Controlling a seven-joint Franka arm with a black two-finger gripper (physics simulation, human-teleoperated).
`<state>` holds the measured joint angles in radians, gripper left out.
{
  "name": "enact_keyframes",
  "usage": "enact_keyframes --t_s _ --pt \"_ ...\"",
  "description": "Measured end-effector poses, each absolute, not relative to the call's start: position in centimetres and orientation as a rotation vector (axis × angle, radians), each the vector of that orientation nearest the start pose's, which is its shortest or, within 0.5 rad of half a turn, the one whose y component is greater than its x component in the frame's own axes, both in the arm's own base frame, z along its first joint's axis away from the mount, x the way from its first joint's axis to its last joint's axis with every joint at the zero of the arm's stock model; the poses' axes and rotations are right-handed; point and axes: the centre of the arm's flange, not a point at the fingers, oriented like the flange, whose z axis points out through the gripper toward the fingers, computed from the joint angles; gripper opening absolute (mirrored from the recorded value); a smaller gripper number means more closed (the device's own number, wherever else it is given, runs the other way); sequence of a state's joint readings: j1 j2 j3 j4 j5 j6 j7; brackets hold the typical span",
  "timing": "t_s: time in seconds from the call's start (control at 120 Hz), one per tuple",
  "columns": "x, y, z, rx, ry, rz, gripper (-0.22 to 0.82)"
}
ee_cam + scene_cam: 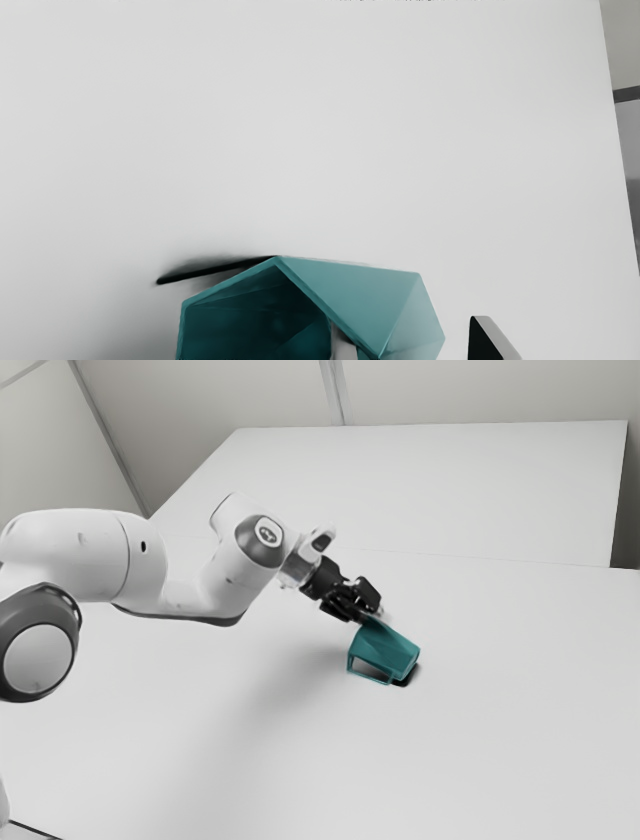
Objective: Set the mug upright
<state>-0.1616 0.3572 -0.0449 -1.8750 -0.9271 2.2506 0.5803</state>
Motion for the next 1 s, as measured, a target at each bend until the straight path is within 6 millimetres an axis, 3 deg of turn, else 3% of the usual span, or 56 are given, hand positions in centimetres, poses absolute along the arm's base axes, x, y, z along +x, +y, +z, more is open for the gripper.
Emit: enact_keyframes --t_s 0.267,0.475,0.883,1.0 --pt "61.7 -16.9 34.8 2.408 -0.243 0.202 -0.07" --pt "61.3 -18.2 35.0 2.413 -0.248 0.188 -0.16" --pt "61.1 -18.3 36.8 2.462 -0.258 0.195 -0.18" --pt "60.6 -17.9 38.6 2.473 -0.265 0.218 -0.18"
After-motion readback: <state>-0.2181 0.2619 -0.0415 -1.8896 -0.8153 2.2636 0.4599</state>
